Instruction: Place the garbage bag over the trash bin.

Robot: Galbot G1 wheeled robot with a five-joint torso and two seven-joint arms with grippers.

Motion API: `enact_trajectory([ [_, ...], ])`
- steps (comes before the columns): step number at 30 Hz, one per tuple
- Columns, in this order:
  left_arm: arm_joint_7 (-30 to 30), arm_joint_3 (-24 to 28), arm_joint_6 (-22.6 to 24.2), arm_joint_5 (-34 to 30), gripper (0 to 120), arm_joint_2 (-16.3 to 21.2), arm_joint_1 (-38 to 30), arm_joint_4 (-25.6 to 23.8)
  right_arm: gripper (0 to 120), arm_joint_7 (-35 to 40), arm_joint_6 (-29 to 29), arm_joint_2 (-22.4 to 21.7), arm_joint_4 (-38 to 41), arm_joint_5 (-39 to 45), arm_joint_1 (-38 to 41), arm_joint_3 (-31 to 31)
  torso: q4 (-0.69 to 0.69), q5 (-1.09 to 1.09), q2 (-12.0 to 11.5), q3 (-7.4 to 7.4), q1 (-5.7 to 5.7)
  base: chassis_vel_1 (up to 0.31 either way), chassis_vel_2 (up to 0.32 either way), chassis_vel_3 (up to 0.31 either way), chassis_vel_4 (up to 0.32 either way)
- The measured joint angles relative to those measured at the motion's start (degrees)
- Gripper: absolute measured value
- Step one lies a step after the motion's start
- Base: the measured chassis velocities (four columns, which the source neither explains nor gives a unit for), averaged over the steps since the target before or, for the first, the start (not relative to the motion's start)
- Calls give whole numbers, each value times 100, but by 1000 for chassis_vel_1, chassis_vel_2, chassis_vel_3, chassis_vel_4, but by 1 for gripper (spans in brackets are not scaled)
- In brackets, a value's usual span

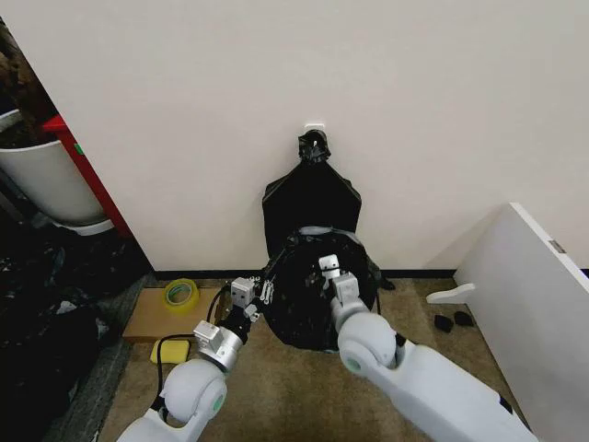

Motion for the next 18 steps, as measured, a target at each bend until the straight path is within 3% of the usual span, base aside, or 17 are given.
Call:
enact_trajectory([
  [2, 32, 16, -40, -1, 5, -10, -3, -1, 0, 116, -126, 51, 36, 408, -14, -4, 1, 0, 0, 0, 0, 0, 0, 0, 0],
  [7, 91, 15, -113, -20, 5, -25, 11, -69, 0, 143, -153, 130, -218, 462, -14, -103, 1, 1, 0, 0, 0, 0, 0, 0, 0],
  [11, 111, -21, -147, -45, 5, -9, 43, -159, 0, -172, -100, 68, -682, -805, -102, -241, 0, 1, 0, 0, 0, 0, 0, 0, 0],
  [18, 112, -42, -150, -16, 5, -9, 91, -203, 0, -273, -165, -91, -786, -1706, -200, -263, 1, 1, 0, 0, 0, 0, 0, 0, 0],
])
